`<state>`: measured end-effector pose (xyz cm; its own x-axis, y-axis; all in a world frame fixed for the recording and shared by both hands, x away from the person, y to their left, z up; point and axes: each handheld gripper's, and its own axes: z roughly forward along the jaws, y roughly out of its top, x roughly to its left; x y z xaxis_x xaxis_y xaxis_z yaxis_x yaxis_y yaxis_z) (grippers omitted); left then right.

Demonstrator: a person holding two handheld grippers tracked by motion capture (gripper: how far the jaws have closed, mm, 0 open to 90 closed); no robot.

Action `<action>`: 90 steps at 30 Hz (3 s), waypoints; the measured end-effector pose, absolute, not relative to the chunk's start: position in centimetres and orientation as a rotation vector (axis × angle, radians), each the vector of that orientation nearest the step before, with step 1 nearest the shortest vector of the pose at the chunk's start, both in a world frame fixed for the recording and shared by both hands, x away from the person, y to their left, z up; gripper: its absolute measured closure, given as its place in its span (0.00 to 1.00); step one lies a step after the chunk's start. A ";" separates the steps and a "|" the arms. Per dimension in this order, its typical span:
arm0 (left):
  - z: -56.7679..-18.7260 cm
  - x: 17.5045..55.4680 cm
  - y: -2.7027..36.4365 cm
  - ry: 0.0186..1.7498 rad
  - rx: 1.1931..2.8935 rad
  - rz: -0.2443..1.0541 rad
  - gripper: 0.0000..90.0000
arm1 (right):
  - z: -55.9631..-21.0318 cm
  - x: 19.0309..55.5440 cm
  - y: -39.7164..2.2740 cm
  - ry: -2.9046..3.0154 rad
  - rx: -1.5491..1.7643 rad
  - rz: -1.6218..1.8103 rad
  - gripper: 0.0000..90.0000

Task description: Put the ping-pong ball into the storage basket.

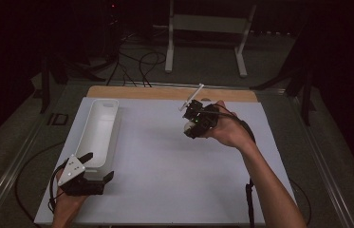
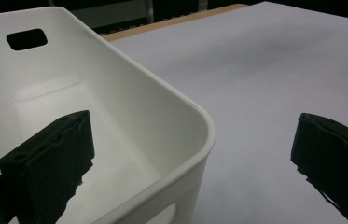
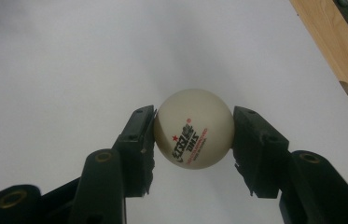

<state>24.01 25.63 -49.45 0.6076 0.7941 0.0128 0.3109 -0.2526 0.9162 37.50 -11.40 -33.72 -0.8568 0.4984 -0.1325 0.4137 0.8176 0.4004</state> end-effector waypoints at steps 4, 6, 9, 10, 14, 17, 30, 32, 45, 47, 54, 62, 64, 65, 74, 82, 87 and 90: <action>-49.4 24.0 25.6 0.893 1.828 0.601 0.00 | -33.6 37.5 -11.2 2.769 0.698 0.535 0.55; -49.4 24.0 25.6 0.892 1.828 0.601 0.00 | -33.5 37.4 -11.0 2.770 0.694 0.539 0.55; -49.4 24.0 25.6 0.892 1.829 0.601 0.00 | -33.4 37.4 -10.8 2.773 0.690 0.542 0.56; -49.4 24.0 25.6 0.892 1.828 0.601 0.00 | -33.4 37.4 -10.7 2.775 0.682 0.544 0.55; -49.4 24.0 25.6 0.892 1.828 0.600 0.00 | -33.4 37.4 -10.4 2.777 0.672 0.543 0.56; -49.4 24.0 25.6 0.892 1.828 0.600 0.00 | -33.4 37.4 -10.1 2.778 0.671 0.546 0.55; -49.4 24.0 25.6 0.891 1.827 0.599 0.00 | -33.2 37.2 -8.9 2.788 0.638 0.559 0.55; -49.4 24.0 25.6 0.891 1.828 0.599 0.00 | -33.1 37.2 -8.7 2.793 0.629 0.557 0.55; -49.4 24.0 25.6 0.890 1.828 0.599 0.00 | -32.7 37.1 -7.5 2.802 0.595 0.551 0.55; -49.4 24.0 25.6 0.890 1.828 0.599 0.00 | -32.7 37.1 -7.3 2.803 0.596 0.542 0.56; -49.4 24.0 25.6 0.888 1.829 0.598 0.00 | -32.5 37.0 -6.6 2.805 0.585 0.547 0.55; -49.4 24.0 25.6 0.887 1.829 0.597 0.00 | -32.4 37.0 -5.9 2.807 0.567 0.545 0.56; -49.4 24.0 25.6 0.886 1.830 0.597 0.00 | -32.4 36.9 -5.7 2.818 0.551 0.540 0.56; -49.4 23.9 25.6 0.886 1.830 0.597 0.00 | -32.3 36.9 -5.6 2.817 0.552 0.541 0.56; -49.4 24.0 25.6 0.885 1.830 0.596 0.00 | -32.3 36.8 -5.0 2.818 0.542 0.539 0.56; -49.4 23.9 25.6 0.885 1.829 0.595 0.00 | -32.3 36.8 -4.5 2.826 0.519 0.559 0.56; -49.4 23.9 25.6 0.884 1.830 0.595 0.00 | -32.3 36.9 -4.2 2.830 0.516 0.563 0.56; -49.4 23.9 25.6 0.884 1.830 0.595 0.00 | -32.2 36.9 -4.1 2.829 0.511 0.571 0.55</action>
